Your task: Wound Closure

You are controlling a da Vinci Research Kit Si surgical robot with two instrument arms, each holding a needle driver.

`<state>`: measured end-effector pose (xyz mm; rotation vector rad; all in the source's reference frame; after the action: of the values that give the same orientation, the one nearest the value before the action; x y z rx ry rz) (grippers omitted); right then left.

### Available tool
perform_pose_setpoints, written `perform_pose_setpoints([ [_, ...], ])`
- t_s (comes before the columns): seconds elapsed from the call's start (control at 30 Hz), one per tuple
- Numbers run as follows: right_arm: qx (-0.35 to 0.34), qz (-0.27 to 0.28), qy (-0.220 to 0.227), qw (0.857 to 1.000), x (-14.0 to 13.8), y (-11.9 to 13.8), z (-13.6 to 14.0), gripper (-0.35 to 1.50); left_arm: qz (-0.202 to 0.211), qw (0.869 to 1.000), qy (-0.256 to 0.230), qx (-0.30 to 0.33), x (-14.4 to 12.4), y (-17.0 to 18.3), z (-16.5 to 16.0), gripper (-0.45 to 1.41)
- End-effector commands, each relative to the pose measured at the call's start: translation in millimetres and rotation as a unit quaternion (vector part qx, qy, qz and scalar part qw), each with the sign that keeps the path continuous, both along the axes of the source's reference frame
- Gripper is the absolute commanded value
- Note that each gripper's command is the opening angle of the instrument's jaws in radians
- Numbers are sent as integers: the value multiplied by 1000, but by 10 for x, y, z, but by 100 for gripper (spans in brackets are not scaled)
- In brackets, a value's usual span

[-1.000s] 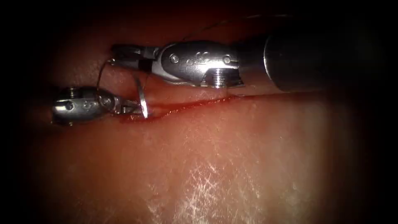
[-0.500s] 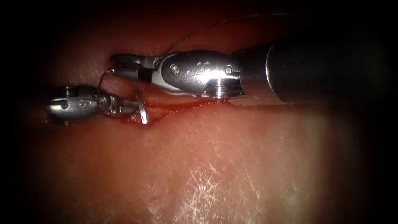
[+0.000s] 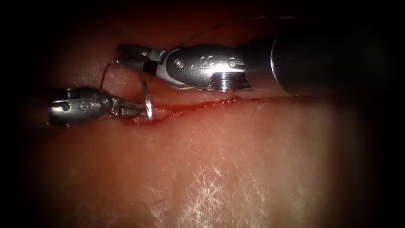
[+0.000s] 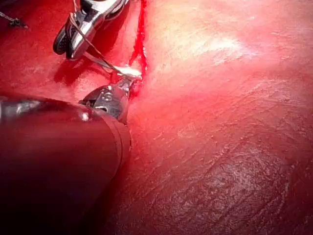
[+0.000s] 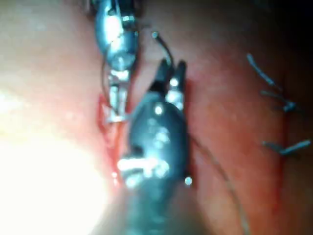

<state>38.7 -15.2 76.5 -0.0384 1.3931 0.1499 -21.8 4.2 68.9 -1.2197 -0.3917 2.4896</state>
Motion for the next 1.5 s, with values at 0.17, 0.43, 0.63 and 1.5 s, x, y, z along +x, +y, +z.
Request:
perform_pose_setpoints([
  [0.17,0,-8,3,1000,7,-9,5,-35,1,1000,-1,1,-4,-1,6,-23],
  [0.43,1,-23,4,1000,10,-27,-2,-35,1,1000,-2,1,-3,-1,6,-23],
  [0.63,10,-29,12,999,8,-29,-4,-35,3,1000,1,2,-3,-3,4,-25],
  [1.5,68,-22,-6,997,-15,-5,-6,-35,42,997,53,41,-10,-56,-99,-33],
])
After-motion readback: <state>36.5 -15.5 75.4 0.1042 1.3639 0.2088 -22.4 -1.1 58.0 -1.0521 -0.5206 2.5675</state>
